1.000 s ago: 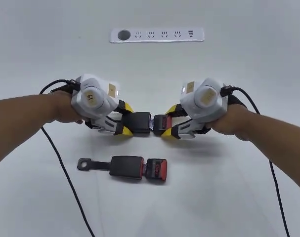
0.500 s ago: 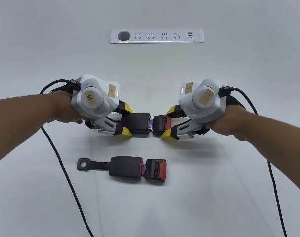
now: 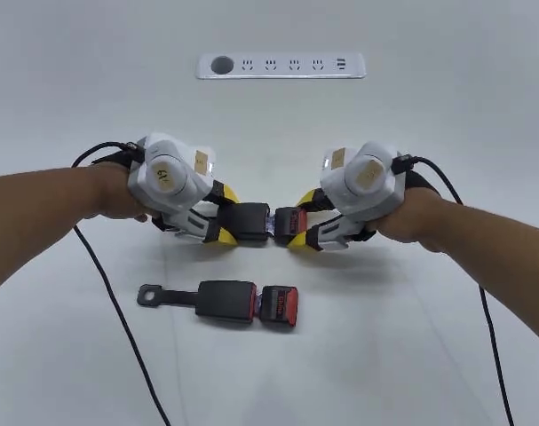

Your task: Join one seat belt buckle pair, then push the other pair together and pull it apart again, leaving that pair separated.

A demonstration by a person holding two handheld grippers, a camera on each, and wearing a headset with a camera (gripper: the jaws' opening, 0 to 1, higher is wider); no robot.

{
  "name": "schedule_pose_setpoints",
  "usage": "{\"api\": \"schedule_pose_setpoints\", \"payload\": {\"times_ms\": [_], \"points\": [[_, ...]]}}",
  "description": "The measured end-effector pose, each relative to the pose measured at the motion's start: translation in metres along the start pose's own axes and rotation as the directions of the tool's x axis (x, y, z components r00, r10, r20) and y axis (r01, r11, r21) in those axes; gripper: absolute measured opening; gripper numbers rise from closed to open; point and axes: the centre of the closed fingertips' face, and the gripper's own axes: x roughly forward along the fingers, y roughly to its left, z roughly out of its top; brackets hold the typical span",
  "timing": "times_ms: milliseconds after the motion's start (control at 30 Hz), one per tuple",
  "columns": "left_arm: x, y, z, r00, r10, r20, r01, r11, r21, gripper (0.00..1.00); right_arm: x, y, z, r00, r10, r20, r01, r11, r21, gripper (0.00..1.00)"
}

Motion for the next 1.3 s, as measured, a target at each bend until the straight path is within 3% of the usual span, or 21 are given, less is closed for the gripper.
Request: {"api": "schedule_pose_setpoints", "payload": {"times_ms": [633,1100,1300], "points": [[0.000,0.000,0.000,1.0000,0.001,0.000,-0.001,1.000,-0.008,0.33,-0.003,0.000,-0.004,1.0000,-0.002,-0.009,0.002,1.000,-0.004,0.33],[0.001,0.000,0.000,0.9999,0.002,-0.014,-0.002,1.000,-0.016,0.33,-0.015,0.001,-0.019,0.9999,-0.004,-0.009,0.004,1.000,-0.001,0.34],[0.001,0.000,0.001,0.9999,0.002,-0.012,-0.002,1.000,-0.016,0.33,-0.029,0.000,-0.034,0.9999,-0.014,-0.003,0.014,1.000,0.018,0.34]]}}
